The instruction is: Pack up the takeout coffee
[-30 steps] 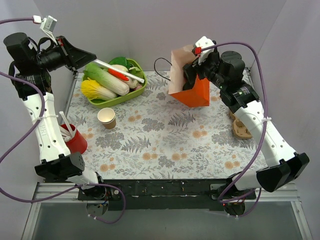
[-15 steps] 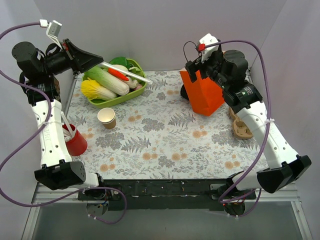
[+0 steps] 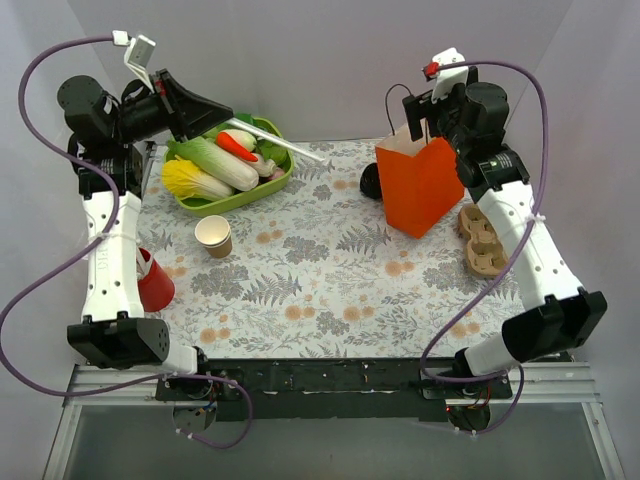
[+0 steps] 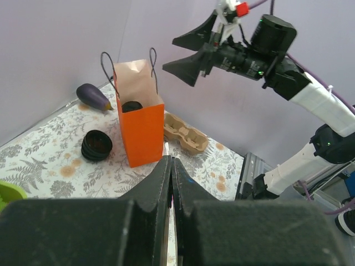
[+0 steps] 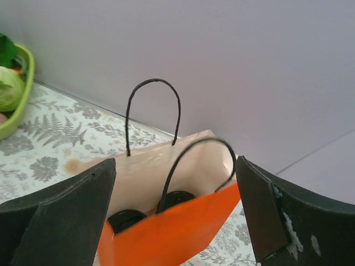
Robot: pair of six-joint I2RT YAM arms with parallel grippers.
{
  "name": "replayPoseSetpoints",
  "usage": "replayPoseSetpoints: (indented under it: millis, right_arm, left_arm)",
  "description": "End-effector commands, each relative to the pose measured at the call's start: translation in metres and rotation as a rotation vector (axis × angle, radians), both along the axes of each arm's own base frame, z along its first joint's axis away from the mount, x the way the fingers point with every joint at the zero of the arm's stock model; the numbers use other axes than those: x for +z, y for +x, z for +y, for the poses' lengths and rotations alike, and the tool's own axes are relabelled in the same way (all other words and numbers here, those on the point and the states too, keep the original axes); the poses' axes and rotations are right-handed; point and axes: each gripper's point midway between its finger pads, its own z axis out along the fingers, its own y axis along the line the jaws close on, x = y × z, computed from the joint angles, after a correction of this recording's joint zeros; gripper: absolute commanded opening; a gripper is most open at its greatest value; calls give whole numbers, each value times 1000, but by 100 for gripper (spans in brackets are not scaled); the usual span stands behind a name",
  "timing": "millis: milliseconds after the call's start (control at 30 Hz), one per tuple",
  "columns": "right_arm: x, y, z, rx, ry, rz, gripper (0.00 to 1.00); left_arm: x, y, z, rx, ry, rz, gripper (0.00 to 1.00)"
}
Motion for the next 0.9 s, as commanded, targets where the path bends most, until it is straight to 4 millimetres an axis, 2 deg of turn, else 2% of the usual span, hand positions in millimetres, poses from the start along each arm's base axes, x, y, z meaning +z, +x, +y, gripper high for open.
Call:
replayPoseSetpoints:
  millis: [0,33,67,100,133,200,233,267,300,333,367,467,567,600,633,733,767,833,867]
  right_arm:
    - [22,29,-24,-58,54,-57,95]
    - [17,32,-28,-73,49,-41,95]
    - [9,39,-31,-91,48,-19,94]
    - [9,41,-39,-113,50,-11,94]
    - [3,42,-41,-112,54,12,94]
    - [-1,39,-47,-115,62,22,93]
    - [-9,38,-45,-100,60,37,93]
    - [-6,34,-46,-91,63,28,93]
    - [-7,32,-47,-83,62,29,93]
    - [-9,31,-47,-74,63,31,93]
    - [-2,25,-42,-30,61,18,93]
    - [14,11,-33,57,-2,-13,92]
    - [-14,-16,-3,303,-118,98,88]
    - [-38,-31,3,373,-144,190,87]
    - [-52,-39,11,438,-160,230,85]
    - [-95,-49,8,474,-230,343,83]
    - [-105,-47,6,482,-267,357,82]
    - [-120,-45,-2,446,-294,395,81]
    - [-126,-43,-4,441,-304,411,81]
  left_arm:
    - [15,19,-19,5,-11,-93,0]
    - [16,23,-24,4,-12,-115,0]
    - [10,28,-41,-32,-17,-100,0]
    - [9,31,-48,-35,-22,-97,0]
    - [15,32,-55,-47,-24,-136,0]
    - [7,38,-78,-92,-25,-128,0]
    - [12,37,-87,-107,-29,-144,0]
    - [10,32,-102,-147,-30,-143,0]
    - [2,39,-112,-165,-29,-124,0]
    - [4,37,-120,-184,-31,-131,0]
    - [2,32,-133,-220,-30,-128,0]
    - [-8,34,-146,-253,-25,-97,0]
    - [-18,39,-144,-217,-4,-77,0]
    - [-19,38,-143,-206,4,-84,0]
    - [-17,33,-140,-194,19,-119,0]
    - [-29,32,-135,-159,53,-104,0]
    - [-26,25,-132,-153,59,-117,0]
    - [-34,21,-128,-136,81,-93,0]
    - [-30,15,-125,-126,90,-118,0]
